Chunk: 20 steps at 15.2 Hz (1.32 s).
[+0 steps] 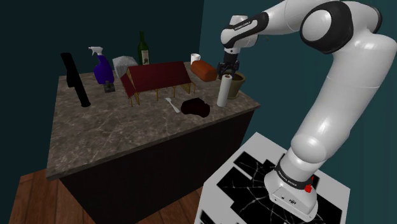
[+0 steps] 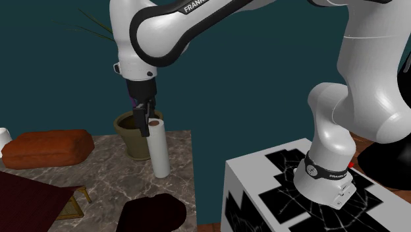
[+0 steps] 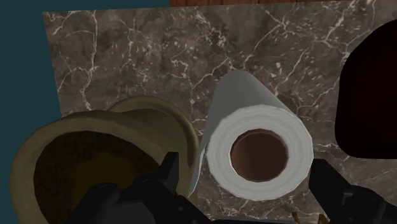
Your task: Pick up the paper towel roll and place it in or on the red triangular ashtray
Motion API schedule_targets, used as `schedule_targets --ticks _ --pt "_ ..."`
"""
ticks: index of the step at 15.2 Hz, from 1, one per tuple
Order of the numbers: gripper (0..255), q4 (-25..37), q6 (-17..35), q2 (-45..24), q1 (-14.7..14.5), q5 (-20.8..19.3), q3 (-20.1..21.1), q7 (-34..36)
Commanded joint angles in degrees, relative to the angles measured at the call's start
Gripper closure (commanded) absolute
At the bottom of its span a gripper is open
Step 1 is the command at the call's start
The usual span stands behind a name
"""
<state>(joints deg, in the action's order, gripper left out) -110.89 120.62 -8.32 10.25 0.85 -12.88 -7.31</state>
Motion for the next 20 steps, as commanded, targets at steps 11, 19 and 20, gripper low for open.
schedule_targets --ticks 11,19,20 --pt "255 0.06 0.00 -0.04 0.00 0.01 0.00 0.00" --pt "255 2.38 -3.55 1.21 -0.07 -0.32 -0.04 0.18" --pt "255 2.90 -4.28 1.43 -0.08 -0.38 -0.04 0.21"
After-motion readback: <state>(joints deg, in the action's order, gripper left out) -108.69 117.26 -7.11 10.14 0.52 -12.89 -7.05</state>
